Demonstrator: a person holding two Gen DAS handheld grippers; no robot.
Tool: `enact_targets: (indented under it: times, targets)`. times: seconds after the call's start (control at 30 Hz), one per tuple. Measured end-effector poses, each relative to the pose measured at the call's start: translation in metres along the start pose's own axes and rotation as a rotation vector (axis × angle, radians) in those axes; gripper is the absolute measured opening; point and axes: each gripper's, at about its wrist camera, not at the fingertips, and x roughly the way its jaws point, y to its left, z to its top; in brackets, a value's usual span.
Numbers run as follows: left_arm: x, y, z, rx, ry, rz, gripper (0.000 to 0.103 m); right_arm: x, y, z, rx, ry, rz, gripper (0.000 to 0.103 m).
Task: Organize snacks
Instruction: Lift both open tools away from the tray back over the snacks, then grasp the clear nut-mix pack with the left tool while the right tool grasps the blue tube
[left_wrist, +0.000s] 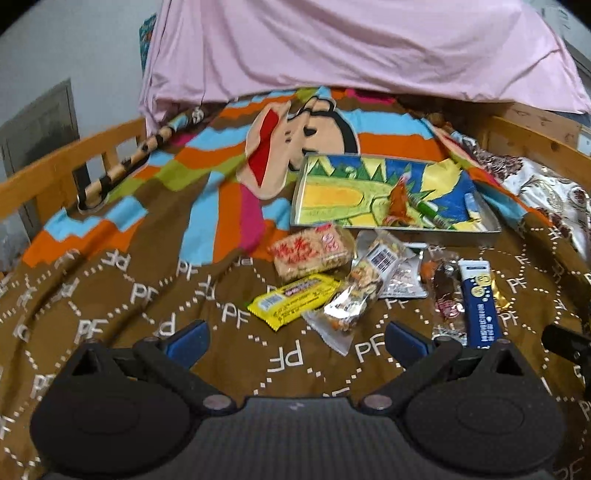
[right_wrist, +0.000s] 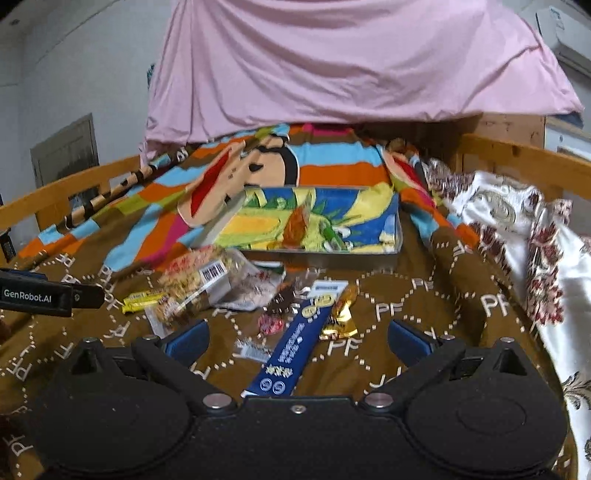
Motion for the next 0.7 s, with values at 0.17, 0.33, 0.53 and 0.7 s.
enact_targets:
  times: [0.17,0.33,0.53,0.7]
  targets:
    - [0.025,-0.003,0.001,0.010,0.017,-0.019,0.103,0.027,-0.010,-0.003,0.061,0.073,0.021,0.102]
    - [0.047,-0.010,0.008,0.042,0.010,-0.083,0.103,0.047,-0.010,-0.006,0.054,0.100,0.020,0.102]
    - [0.069,-0.030,0.020,0.170,-0.016,-0.159,0.103,0.066,-0.002,-0.008,-0.024,0.054,0.007,0.102]
    - [0.084,-0.051,0.023,0.294,-0.034,-0.197,0.103,0.080,0.006,-0.012,-0.085,0.051,0.002,0.101]
